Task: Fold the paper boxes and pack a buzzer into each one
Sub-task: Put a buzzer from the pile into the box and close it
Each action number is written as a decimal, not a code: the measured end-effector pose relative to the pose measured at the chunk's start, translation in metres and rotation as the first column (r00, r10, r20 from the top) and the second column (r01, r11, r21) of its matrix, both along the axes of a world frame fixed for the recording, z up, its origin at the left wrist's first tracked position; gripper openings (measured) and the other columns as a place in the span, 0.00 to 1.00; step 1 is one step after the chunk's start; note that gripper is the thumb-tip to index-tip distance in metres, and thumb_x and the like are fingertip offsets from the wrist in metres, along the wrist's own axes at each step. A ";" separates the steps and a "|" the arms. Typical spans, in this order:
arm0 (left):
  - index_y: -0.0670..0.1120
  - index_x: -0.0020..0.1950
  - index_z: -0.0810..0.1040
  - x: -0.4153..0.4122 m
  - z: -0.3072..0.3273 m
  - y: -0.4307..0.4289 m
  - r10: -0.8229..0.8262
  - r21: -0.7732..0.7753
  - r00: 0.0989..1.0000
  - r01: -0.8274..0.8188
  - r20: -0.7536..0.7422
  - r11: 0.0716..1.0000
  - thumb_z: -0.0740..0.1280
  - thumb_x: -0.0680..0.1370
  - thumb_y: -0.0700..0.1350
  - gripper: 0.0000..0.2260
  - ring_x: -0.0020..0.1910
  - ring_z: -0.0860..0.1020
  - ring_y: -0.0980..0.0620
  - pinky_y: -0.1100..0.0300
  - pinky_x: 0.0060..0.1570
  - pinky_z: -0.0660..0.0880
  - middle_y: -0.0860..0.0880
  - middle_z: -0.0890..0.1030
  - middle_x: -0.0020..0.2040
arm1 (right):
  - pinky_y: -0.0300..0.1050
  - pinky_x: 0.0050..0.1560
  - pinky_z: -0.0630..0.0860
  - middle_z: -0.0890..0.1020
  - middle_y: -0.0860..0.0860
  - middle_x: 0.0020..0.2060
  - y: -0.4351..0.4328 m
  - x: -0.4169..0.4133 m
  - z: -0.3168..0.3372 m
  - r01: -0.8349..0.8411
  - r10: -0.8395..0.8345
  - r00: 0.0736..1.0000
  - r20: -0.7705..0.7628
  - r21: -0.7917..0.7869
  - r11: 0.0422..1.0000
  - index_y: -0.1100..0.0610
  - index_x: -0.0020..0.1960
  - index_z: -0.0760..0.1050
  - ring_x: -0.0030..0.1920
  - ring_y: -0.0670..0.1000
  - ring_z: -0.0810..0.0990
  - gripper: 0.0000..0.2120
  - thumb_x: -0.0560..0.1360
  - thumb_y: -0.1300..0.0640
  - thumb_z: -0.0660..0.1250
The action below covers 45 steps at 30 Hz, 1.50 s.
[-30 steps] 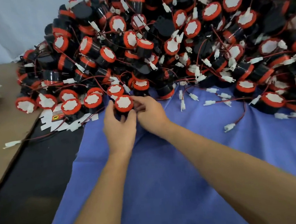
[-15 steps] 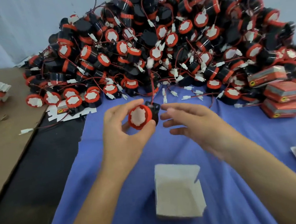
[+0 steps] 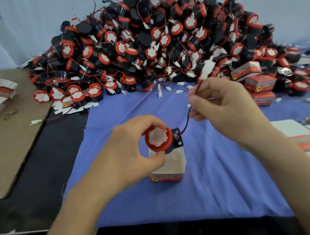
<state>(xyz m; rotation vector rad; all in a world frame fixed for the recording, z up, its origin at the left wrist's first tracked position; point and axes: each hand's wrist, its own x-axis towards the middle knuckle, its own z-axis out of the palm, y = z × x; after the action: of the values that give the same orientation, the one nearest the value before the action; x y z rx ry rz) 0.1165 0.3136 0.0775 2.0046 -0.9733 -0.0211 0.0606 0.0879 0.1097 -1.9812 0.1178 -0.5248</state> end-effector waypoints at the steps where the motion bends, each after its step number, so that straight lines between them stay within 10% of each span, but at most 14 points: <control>1: 0.55 0.57 0.80 -0.001 -0.003 -0.001 -0.007 0.053 0.999 0.005 0.032 0.999 0.75 0.69 0.39 0.19 0.58 0.79 0.60 0.69 0.57 0.74 0.61 0.81 0.55 | 0.52 0.39 0.83 0.85 0.48 0.36 0.004 -0.001 -0.003 -0.019 0.017 0.999 -0.036 -0.069 0.997 0.56 0.48 0.77 0.36 0.51 0.86 0.04 0.79 0.63 0.69; 10: 0.56 0.56 0.81 -0.012 -0.041 -0.014 -0.072 0.379 0.925 -0.082 0.374 0.922 0.70 0.68 0.40 0.18 0.63 0.65 0.50 0.56 0.54 0.59 0.66 0.79 0.59 | 0.46 0.37 0.75 0.80 0.45 0.33 0.027 0.002 -0.041 -0.230 0.092 0.948 -0.303 -0.460 0.857 0.51 0.44 0.71 0.34 0.49 0.77 0.08 0.81 0.56 0.67; 18: 0.52 0.65 0.80 -0.034 -0.077 -0.022 -0.011 0.478 0.829 -0.311 0.560 0.822 0.69 0.73 0.43 0.20 0.67 0.66 0.43 0.47 0.60 0.61 0.49 0.75 0.67 | 0.53 0.37 0.76 0.78 0.50 0.34 0.034 -0.002 -0.050 -0.283 0.025 0.923 -0.383 -0.635 0.719 0.52 0.42 0.69 0.38 0.58 0.77 0.09 0.81 0.54 0.60; 30: 0.55 0.62 0.81 -0.040 -0.083 -0.016 0.170 0.398 0.860 -0.387 0.480 0.832 0.76 0.75 0.45 0.16 0.63 0.69 0.44 0.47 0.55 0.70 0.57 0.79 0.62 | 0.53 0.46 0.78 0.81 0.50 0.42 0.025 0.003 -0.052 -0.156 0.016 0.965 -0.262 -0.523 0.838 0.55 0.47 0.73 0.44 0.55 0.80 0.04 0.80 0.59 0.67; 37: 0.58 0.80 0.57 -0.043 -0.079 -0.029 0.064 0.643 0.915 -0.329 0.399 0.691 0.48 0.67 0.35 0.41 0.76 0.51 0.40 0.43 0.69 0.52 0.52 0.60 0.75 | 0.54 0.39 0.75 0.79 0.52 0.38 0.037 0.004 -0.049 -0.214 -0.001 0.951 -0.308 -0.664 0.716 0.55 0.46 0.68 0.41 0.59 0.75 0.05 0.76 0.63 0.63; 41: 0.59 0.80 0.56 -0.048 -0.076 -0.034 0.072 0.658 0.895 -0.376 0.440 0.652 0.58 0.76 0.36 0.35 0.77 0.52 0.39 0.39 0.73 0.49 0.48 0.56 0.77 | 0.53 0.37 0.74 0.77 0.54 0.35 0.048 0.009 -0.048 -0.239 0.030 0.951 -0.308 -0.669 0.704 0.55 0.44 0.66 0.38 0.61 0.75 0.07 0.73 0.65 0.63; 45: 0.61 0.78 0.60 -0.049 -0.079 -0.031 0.063 0.676 0.898 -0.372 0.435 0.636 0.44 0.68 0.37 0.39 0.77 0.56 0.40 0.38 0.73 0.53 0.48 0.58 0.77 | 0.47 0.31 0.64 0.70 0.48 0.34 0.053 0.014 -0.055 -0.255 0.037 0.939 -0.341 -0.624 0.738 0.52 0.39 0.63 0.35 0.55 0.69 0.12 0.71 0.62 0.66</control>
<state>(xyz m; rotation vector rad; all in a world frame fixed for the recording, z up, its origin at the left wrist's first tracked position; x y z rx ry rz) 0.0679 0.2827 -0.0018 2.9906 -1.0375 0.1242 0.0747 0.1412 0.0551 -2.7461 -0.0492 -0.1385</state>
